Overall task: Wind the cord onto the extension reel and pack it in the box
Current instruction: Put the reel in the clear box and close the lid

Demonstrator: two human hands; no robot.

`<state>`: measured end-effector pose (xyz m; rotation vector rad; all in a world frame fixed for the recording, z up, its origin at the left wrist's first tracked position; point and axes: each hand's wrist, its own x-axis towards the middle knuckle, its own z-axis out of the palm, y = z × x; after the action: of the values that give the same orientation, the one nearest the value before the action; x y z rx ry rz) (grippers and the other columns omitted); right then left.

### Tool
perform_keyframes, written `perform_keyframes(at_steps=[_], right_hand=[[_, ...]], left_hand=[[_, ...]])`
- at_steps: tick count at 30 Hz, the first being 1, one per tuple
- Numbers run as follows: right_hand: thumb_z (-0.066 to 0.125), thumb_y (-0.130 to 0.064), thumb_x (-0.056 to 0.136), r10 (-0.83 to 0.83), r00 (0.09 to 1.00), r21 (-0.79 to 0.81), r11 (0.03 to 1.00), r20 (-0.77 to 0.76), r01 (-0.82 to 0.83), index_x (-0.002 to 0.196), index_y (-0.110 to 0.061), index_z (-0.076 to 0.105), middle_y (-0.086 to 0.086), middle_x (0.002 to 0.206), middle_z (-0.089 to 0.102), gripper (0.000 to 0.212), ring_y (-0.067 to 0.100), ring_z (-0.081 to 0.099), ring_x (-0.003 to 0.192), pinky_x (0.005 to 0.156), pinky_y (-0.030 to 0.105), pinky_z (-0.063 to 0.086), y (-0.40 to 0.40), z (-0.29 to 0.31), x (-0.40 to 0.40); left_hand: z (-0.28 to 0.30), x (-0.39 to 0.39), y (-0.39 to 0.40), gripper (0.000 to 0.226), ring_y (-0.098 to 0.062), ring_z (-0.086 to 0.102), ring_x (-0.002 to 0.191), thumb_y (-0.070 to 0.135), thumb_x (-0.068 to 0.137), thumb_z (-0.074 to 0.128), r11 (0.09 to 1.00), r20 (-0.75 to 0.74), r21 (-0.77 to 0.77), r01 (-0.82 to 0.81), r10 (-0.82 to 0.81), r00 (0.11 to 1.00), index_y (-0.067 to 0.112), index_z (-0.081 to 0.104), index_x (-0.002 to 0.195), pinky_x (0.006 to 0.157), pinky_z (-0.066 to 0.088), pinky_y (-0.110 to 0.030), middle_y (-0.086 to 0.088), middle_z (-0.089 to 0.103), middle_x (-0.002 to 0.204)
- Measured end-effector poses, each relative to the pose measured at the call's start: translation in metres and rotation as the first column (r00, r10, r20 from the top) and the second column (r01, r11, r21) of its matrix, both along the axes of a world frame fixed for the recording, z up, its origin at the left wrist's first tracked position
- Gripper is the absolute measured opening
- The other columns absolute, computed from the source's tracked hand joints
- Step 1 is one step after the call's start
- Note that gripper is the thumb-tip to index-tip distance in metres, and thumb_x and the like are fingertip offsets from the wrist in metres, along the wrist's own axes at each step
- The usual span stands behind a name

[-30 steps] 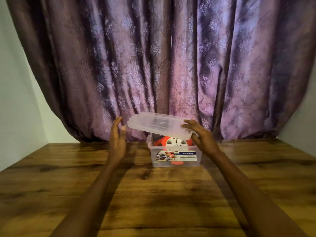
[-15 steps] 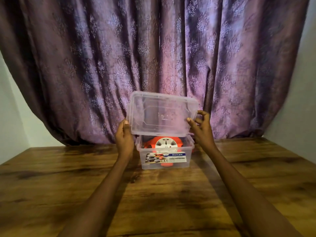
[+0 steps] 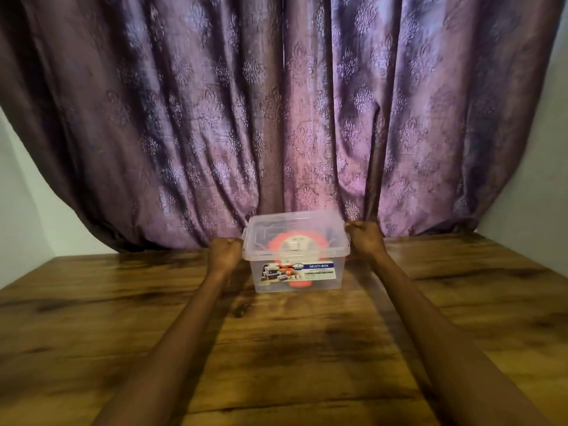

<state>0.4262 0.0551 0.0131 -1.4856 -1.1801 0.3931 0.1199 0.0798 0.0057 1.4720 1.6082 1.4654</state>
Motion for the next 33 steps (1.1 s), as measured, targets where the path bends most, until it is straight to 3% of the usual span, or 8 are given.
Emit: perform_keyframes(at_steps=[5, 8, 11, 13, 18, 24, 29, 33], right_hand=[[0.059, -0.014, 0.095, 0.013, 0.998, -0.039, 0.999, -0.058, -0.016, 0.053, -0.013, 0.059, -0.005, 0.047, 0.059, 0.042, 0.009, 0.054, 0.049, 0.045, 0.02, 0.04, -0.001, -0.007, 0.0], [0.058, -0.012, 0.096, 0.058, 0.987, -0.074, 0.995, -0.15, -0.07, 0.063, -0.01, 0.062, 0.012, 0.067, 0.065, 0.033, 0.02, 0.058, 0.057, 0.051, 0.027, 0.05, -0.003, -0.005, 0.0], [0.057, -0.009, 0.097, 0.103, 0.955, -0.103, 0.985, -0.278, -0.136, 0.067, -0.006, 0.062, 0.009, 0.057, 0.062, 0.03, 0.012, 0.057, 0.039, 0.034, 0.02, 0.043, -0.006, -0.004, -0.001], [0.056, -0.012, 0.098, 0.133, 0.928, -0.127, 0.974, -0.347, -0.187, 0.07, -0.006, 0.061, 0.007, 0.056, 0.059, 0.029, 0.011, 0.053, 0.035, 0.032, 0.018, 0.038, -0.009, -0.002, -0.001], [0.05, -0.016, 0.099, 0.209, 0.839, -0.191, 0.919, -0.502, -0.344, 0.079, -0.013, 0.059, 0.0, 0.059, 0.047, 0.022, 0.01, 0.038, 0.044, 0.035, 0.019, 0.03, -0.003, -0.004, 0.008], [0.05, -0.016, 0.091, 0.142, 0.836, -0.255, 0.913, -0.531, -0.317, 0.063, -0.018, 0.053, -0.007, 0.045, 0.04, 0.028, 0.008, 0.034, 0.039, 0.038, 0.017, 0.034, 0.014, -0.005, 0.007], [0.057, -0.031, 0.09, 0.148, 0.817, -0.249, 0.909, -0.557, -0.334, 0.078, -0.022, 0.06, -0.004, 0.057, 0.043, 0.015, 0.01, 0.036, 0.048, 0.04, 0.016, 0.034, 0.01, -0.012, 0.01], [0.064, -0.052, 0.083, 0.147, 0.805, -0.273, 0.893, -0.575, -0.358, 0.082, -0.018, 0.061, 0.003, 0.069, 0.053, 0.034, 0.015, 0.046, 0.058, 0.054, 0.024, 0.042, 0.007, -0.025, 0.013]], left_hand=[[-0.009, -0.004, 0.004, 0.024, -0.021, 0.056, 0.062, 0.015, 0.087, 0.059, 0.998, 0.065, -0.034, 0.049, -0.047, 0.997, -0.003, 0.072, 0.077, 0.058, 0.039, -0.03, -0.015, 0.069, 0.071], [-0.008, -0.005, 0.009, 0.022, -0.021, 0.061, 0.063, 0.019, 0.086, 0.064, 0.991, 0.194, -0.076, 0.111, -0.095, 0.976, 0.0, 0.074, 0.084, 0.06, 0.044, -0.03, -0.016, 0.074, 0.08], [-0.004, -0.003, 0.018, 0.019, -0.018, 0.059, 0.053, 0.023, 0.087, 0.069, 0.971, 0.348, -0.155, 0.182, -0.119, 0.93, 0.005, 0.073, 0.088, 0.044, 0.044, -0.024, -0.009, 0.072, 0.075], [-0.003, -0.002, 0.024, 0.018, -0.019, 0.054, 0.051, 0.023, 0.092, 0.064, 0.954, 0.384, -0.183, 0.238, -0.153, 0.91, 0.006, 0.07, 0.091, 0.038, 0.036, -0.023, -0.008, 0.067, 0.071], [-0.006, 0.003, 0.03, 0.02, -0.014, 0.042, 0.053, 0.017, 0.093, 0.047, 0.899, 0.48, -0.225, 0.375, -0.233, 0.846, 0.018, 0.063, 0.08, 0.044, 0.028, -0.024, 0.005, 0.052, 0.053], [-0.002, -0.002, 0.039, 0.026, -0.003, 0.03, 0.032, 0.018, 0.096, 0.044, 0.824, 0.584, -0.338, 0.454, -0.195, 0.788, 0.018, 0.055, 0.073, 0.039, 0.028, -0.016, 0.01, 0.04, 0.04], [-0.008, -0.006, 0.038, 0.014, -0.012, 0.047, 0.058, 0.026, 0.09, 0.056, 0.805, 0.644, -0.344, 0.483, -0.172, 0.745, 0.015, 0.06, 0.083, 0.064, 0.043, -0.027, 0.001, 0.05, 0.067], [-0.02, -0.002, 0.035, 0.023, -0.019, 0.056, 0.073, 0.041, 0.083, 0.064, 0.837, 0.63, -0.306, 0.454, -0.179, 0.755, 0.018, 0.063, 0.077, 0.086, 0.052, -0.037, -0.003, 0.059, 0.071]])
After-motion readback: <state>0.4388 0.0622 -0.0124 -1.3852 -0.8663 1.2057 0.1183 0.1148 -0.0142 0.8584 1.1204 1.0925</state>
